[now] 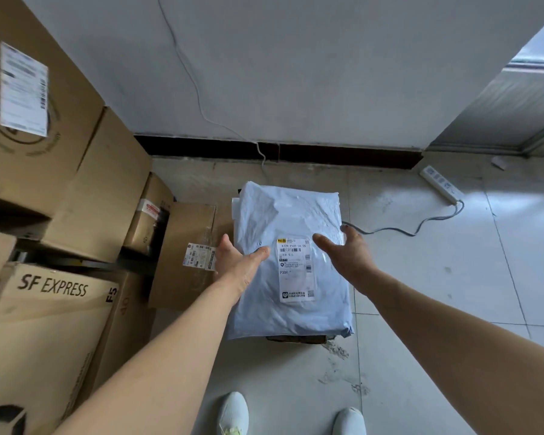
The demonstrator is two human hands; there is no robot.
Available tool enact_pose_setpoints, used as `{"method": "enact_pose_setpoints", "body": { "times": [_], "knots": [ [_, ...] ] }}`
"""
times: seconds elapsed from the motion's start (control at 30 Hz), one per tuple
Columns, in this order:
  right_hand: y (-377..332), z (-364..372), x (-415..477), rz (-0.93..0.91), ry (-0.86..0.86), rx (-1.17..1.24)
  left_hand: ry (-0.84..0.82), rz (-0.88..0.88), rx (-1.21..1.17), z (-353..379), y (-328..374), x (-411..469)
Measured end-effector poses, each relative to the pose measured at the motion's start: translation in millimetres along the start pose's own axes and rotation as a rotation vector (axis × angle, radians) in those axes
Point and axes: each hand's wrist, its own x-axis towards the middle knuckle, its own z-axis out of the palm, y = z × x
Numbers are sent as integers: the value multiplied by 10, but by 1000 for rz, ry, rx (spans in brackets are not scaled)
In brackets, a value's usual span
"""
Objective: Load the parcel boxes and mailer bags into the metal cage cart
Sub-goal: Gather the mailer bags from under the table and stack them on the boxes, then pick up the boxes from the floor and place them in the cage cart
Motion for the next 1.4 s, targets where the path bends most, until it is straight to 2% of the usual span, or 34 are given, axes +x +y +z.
{"method": "enact_pose_setpoints", "body": {
  "times": [0.27, 0.43, 0.5, 0.73, 0.83, 0.93, 1.03, 1.2, 1.4],
  "knots": [
    [-965, -471, -874, -143, -22, -54, -4, 144, 117, -617, 736, -830],
    [-1663, -767, -1655, -258, -34, 77, 51, 245, 157, -1220, 1151, -1567],
    [-1966, -889, -2001, -361, -21, 32, 76, 310, 166, -1532, 1319, -1908],
    [-2941, -1465, -3087, -835, 45, -420, 212, 598, 311, -2695, 1964, -3041],
    [-3233, -1687, -3508, -1010, 83, -451, 310, 692, 397, -3059, 2120, -3539],
    [-3373, -1813, -3883, -1147, 50, -473, 411, 749, 398, -3256, 2063, -4077],
    [-3402, -1835, -4191, -1315, -26, -504, 553, 728, 399, -3325, 1701, -4633],
    [-3441, -1615, -4679, -1549, -160, -575, 690, 514, 417, -3363, 1081, -5392],
    [-3516, -1116, -5383, -1717, -328, -579, 916, 347, 330, -3631, 493, -6118]
  ]
}}
